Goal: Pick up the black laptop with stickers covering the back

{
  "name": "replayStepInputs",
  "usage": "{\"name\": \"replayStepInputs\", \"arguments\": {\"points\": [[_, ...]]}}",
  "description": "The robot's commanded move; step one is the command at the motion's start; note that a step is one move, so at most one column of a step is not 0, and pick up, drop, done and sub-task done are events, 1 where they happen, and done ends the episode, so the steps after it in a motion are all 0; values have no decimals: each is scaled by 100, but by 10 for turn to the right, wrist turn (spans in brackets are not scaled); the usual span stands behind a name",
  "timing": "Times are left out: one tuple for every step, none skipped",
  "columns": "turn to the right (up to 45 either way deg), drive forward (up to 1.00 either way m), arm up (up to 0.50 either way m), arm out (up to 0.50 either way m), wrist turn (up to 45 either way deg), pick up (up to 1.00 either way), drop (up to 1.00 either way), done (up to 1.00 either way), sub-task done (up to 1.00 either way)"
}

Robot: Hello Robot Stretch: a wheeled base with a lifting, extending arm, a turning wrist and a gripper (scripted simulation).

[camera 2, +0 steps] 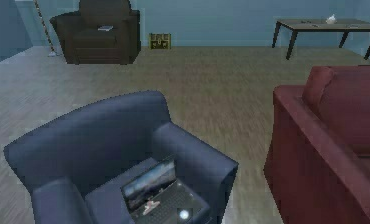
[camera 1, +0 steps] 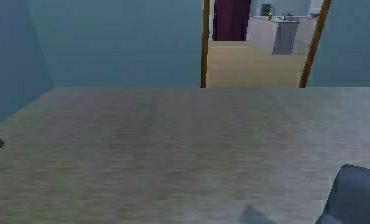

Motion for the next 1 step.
{"name": "replayStepInputs", "arguments": {"points": [[0, 0, 0, 0, 0, 100, 0, 0, 0]]}}
